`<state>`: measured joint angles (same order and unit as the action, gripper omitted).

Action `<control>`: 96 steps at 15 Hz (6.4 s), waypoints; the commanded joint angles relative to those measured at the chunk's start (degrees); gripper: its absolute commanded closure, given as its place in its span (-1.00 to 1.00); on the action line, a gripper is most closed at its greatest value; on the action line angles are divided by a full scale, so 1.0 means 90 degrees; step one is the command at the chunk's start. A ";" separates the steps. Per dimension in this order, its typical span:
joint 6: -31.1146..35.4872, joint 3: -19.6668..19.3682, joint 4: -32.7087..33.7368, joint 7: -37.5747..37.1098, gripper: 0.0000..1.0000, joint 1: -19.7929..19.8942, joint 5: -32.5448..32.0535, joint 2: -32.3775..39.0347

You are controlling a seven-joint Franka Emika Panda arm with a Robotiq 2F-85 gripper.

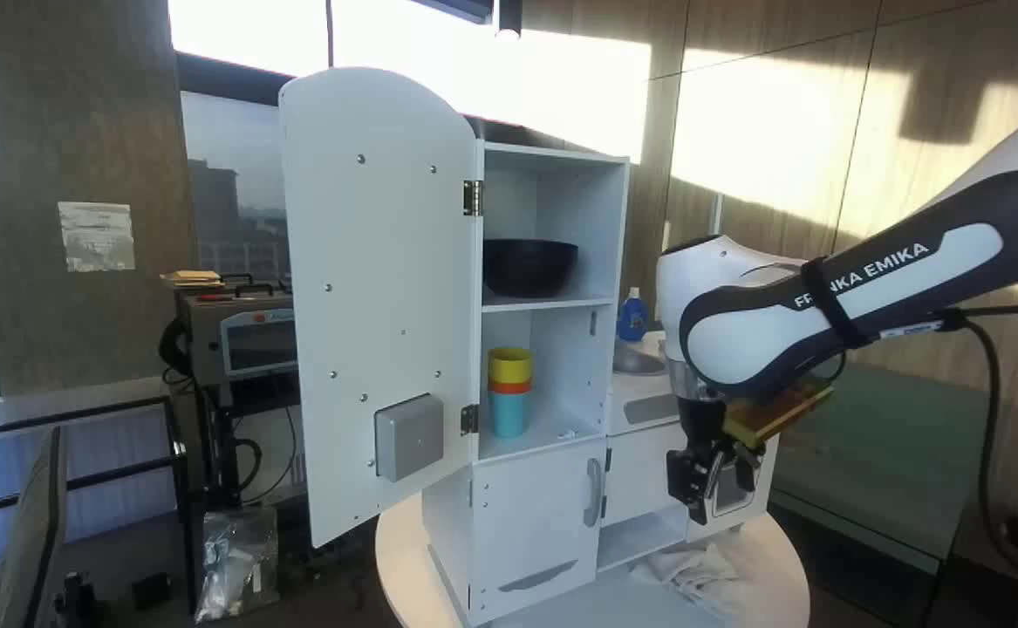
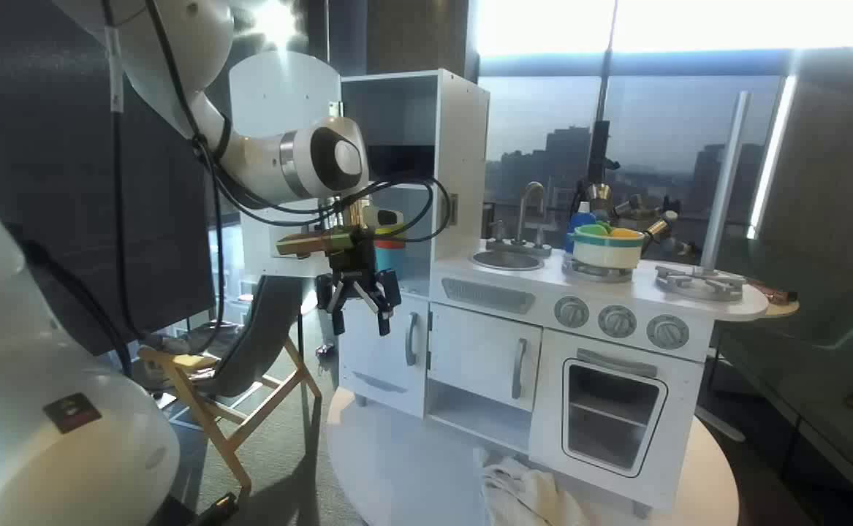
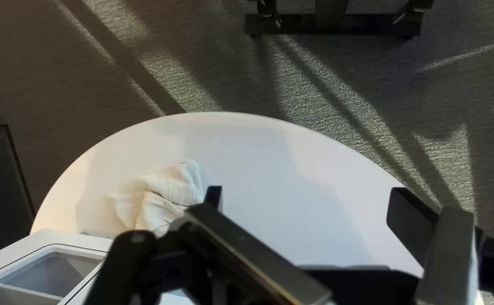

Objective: Turn the dial on the mini stove

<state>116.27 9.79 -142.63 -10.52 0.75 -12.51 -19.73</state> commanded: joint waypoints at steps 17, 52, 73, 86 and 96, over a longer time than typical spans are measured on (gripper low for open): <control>0.0116 -0.0240 0.0433 -0.2914 -1.00 0.0424 -0.1496 0.1211; 0.1541 -0.2439 0.2003 -0.0132 -1.00 0.0981 -0.2160 0.1707; 0.7070 -0.5131 0.0037 0.5621 -1.00 -0.2072 0.4521 0.0996; 0.7108 -0.5265 -0.0128 0.5592 -1.00 -0.2204 0.4452 0.0995; 0.6998 -0.5778 -0.0065 0.5471 -1.00 -0.2766 0.4404 0.1392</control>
<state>179.24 -42.22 -143.21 38.72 -24.16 27.13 -7.17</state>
